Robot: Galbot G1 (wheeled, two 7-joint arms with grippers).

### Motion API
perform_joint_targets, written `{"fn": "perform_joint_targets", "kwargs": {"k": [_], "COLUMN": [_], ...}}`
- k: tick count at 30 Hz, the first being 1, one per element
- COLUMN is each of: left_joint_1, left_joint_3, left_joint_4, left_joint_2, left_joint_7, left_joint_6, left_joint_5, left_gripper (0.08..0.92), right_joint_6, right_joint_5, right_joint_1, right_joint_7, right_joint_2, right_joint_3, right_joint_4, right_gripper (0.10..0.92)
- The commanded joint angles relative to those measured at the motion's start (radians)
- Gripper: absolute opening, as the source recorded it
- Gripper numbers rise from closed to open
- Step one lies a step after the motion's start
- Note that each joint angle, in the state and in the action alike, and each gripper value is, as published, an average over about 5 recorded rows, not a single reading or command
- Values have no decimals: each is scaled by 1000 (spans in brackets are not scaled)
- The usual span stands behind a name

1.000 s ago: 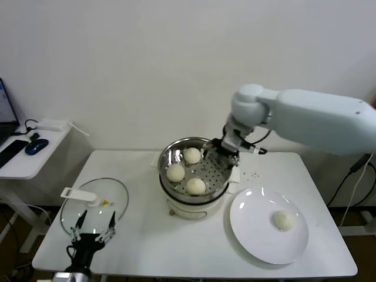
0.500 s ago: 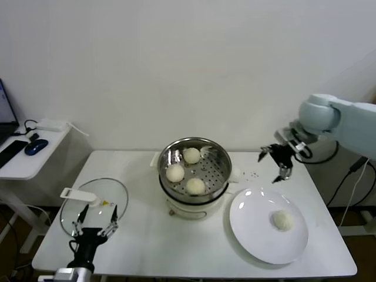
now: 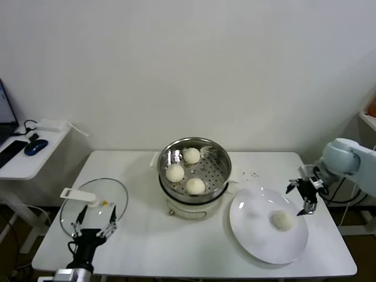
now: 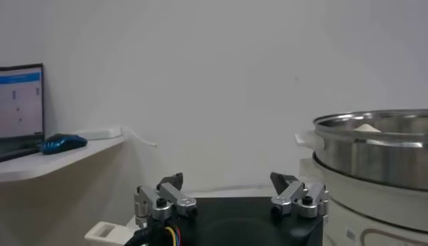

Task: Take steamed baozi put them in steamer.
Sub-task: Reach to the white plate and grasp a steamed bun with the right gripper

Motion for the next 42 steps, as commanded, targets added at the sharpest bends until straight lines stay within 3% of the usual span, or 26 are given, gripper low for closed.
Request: {"fn": "perform_joint_targets", "kwargs": {"k": [1,16,35,42], "left_joint_1": [5,9,10,14], "left_joint_3": [-4,-13,-16,-17], "left_joint_4": [0,16,20,20], "left_joint_2": [-1,-1,-2,-2], "left_joint_7": [-2,1,2,2], "left_joint_6": [-1,-2,-4,-6], "left_joint_5": [1,-1,-3,-3], "left_gripper": [823,823,823,823], "right_joint_6": [-24,-28,-13,-13], "right_joint_5": [-64,-71,-110,-110], "right_joint_1": [-255,-293,-319,-319], "right_joint_7": [25,61,60,62], "right_joint_2": [11,122,132,134], "right_joint_3": [172,182,204,206], "right_joint_4": [-64,-127,-144,-143], "right_gripper": [823,823,823,751]}}
